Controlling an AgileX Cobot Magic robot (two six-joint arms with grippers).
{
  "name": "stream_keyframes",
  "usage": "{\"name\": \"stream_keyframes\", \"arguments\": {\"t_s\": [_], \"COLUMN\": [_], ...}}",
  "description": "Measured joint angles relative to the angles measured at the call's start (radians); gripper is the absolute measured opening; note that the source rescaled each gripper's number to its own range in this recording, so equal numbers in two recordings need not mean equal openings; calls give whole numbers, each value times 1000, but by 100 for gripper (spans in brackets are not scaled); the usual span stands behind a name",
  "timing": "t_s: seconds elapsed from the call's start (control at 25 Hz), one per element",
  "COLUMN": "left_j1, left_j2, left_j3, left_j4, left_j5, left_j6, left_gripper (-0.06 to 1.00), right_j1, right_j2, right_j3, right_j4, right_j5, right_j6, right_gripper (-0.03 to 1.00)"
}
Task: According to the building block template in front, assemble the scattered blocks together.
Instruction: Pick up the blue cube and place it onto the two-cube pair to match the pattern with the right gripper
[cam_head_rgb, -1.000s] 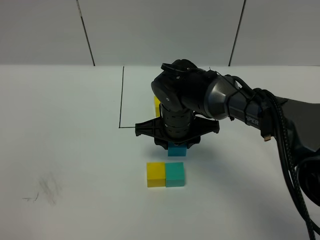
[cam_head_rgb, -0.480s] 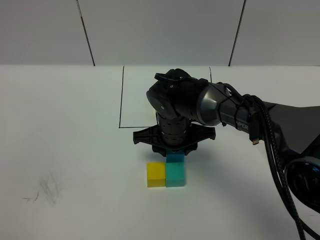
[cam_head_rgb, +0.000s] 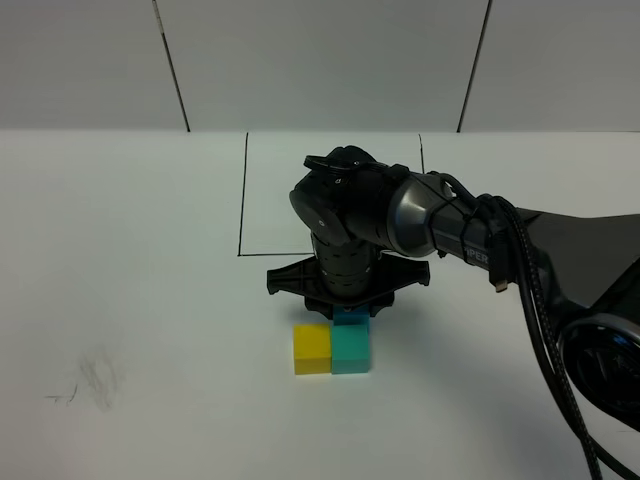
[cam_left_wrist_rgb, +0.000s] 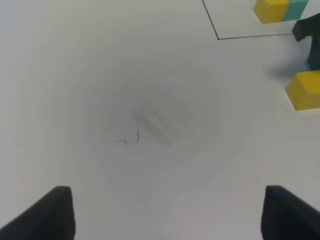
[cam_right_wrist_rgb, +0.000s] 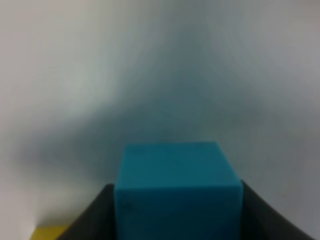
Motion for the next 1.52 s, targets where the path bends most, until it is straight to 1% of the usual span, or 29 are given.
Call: {"name": "stream_keyframes", "arguments": {"t_s": [1.52], "left_j1": [0], "left_j2": [0], "left_j3": [0], "left_j4": [0], "left_j5": [0], "left_j6": [0], "left_gripper": [75], "right_j1": [0], "right_j2": [31], "right_j3": [-9], "right_j4": [9], "right_j5": [9], "right_j6": [8], "right_gripper": [28]}}
